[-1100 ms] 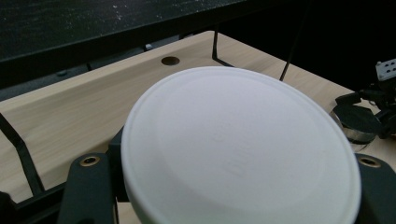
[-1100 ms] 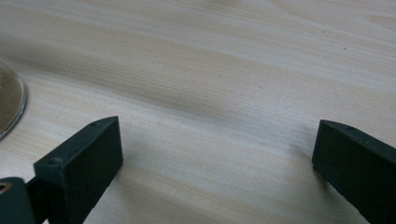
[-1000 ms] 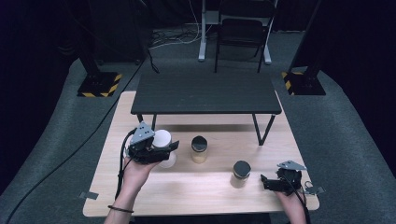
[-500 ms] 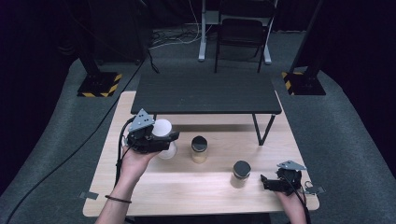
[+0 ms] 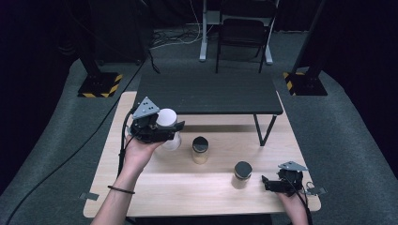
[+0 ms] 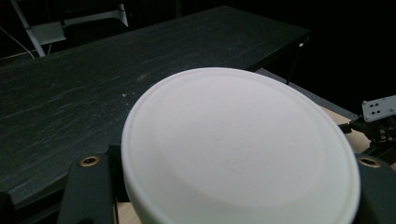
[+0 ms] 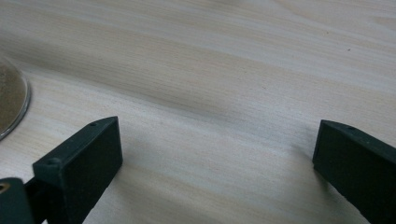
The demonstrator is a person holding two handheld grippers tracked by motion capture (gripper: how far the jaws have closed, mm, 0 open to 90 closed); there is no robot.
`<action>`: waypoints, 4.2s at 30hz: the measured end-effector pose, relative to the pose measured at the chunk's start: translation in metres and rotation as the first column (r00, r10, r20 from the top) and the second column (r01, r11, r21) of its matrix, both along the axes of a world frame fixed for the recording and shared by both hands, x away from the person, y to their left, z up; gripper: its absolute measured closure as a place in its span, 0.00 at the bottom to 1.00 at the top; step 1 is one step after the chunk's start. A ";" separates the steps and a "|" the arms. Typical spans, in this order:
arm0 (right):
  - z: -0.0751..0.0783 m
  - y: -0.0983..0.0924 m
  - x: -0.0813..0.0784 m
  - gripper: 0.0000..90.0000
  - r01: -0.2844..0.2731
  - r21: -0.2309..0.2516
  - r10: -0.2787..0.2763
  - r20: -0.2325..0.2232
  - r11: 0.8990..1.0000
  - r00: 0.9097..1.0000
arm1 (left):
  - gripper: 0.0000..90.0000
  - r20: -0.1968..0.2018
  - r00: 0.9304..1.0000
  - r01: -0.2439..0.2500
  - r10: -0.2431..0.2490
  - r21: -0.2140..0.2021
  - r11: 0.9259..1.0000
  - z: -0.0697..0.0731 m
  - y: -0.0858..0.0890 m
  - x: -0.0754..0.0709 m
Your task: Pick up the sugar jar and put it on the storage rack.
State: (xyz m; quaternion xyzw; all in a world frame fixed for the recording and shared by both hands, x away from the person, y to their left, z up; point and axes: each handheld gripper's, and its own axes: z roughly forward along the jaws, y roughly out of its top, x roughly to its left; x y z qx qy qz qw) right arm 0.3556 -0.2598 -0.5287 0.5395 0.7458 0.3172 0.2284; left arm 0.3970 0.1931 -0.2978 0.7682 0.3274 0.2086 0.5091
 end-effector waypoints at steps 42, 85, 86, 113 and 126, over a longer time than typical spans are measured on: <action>0.000 0.000 0.000 0.01 -0.004 0.001 0.004 0.001 1.000 1.000 | 0.37 0.022 0.996 -0.084 0.084 0.015 0.996 0.065 -0.013 0.069; 0.000 0.000 0.001 0.01 -0.004 0.000 0.004 0.002 1.000 1.000 | 0.29 -0.031 0.989 -0.146 0.147 0.024 0.989 0.049 -0.021 0.104; 0.000 0.000 0.001 0.01 -0.004 0.000 0.004 0.002 1.000 1.000 | 0.27 -0.036 0.988 -0.146 0.147 0.028 0.989 0.049 -0.020 0.104; 0.000 0.000 0.000 0.01 -0.002 0.001 0.002 0.000 1.000 1.000 | 0.05 -0.010 0.991 -0.134 0.134 0.009 0.991 0.039 0.020 0.052; 0.000 0.000 0.000 0.01 -0.004 0.000 0.004 0.001 1.000 1.000 | 0.07 0.005 0.991 -0.132 0.132 -0.015 0.991 0.021 0.042 0.022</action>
